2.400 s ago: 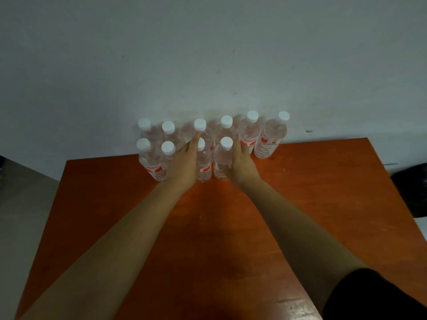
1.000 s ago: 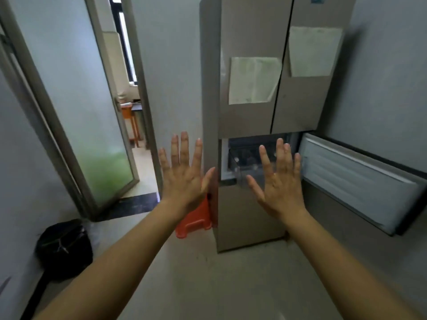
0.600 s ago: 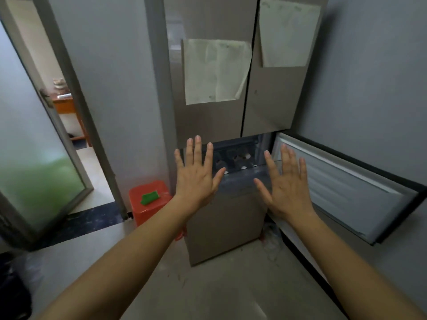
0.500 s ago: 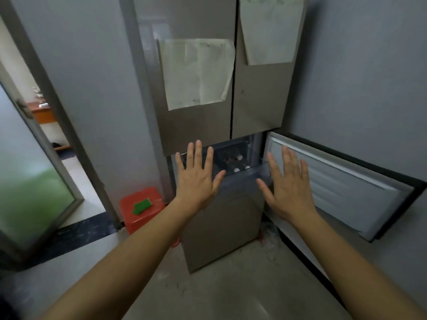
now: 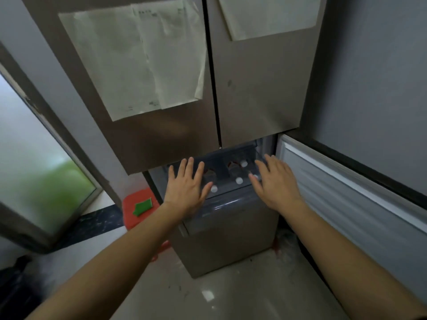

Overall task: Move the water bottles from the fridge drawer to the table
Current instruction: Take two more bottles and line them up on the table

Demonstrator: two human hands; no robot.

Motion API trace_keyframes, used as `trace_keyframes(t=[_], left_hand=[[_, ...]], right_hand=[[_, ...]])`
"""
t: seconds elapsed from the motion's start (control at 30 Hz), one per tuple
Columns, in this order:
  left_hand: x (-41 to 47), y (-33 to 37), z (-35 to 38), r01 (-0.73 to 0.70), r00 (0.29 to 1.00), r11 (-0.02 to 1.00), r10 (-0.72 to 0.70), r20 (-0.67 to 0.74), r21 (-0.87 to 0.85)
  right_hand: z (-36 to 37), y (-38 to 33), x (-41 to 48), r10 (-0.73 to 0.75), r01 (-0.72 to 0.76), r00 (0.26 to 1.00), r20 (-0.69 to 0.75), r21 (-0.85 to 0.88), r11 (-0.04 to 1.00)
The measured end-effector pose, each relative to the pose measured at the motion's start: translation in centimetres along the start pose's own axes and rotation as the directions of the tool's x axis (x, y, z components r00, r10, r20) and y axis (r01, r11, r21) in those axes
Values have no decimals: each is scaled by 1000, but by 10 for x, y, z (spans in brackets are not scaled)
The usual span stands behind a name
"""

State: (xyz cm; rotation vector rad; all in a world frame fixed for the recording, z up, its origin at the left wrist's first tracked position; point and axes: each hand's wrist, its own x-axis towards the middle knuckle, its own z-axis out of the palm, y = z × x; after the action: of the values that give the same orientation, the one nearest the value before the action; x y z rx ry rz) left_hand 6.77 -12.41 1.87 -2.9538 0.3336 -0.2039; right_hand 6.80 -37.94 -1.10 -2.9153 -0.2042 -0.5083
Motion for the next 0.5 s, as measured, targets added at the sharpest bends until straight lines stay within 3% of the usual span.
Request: trace_keyframes(t=[0.23,0.5], left_hand=[[30,4,47,190,969,981,-181,168,-45],[64,-14,119,302,921,945,-254,296,-128]], right_hand=[[68,14,72,-178,172,977,122,54,984],[127,-7,116,-232,234,871,433,50,971]])
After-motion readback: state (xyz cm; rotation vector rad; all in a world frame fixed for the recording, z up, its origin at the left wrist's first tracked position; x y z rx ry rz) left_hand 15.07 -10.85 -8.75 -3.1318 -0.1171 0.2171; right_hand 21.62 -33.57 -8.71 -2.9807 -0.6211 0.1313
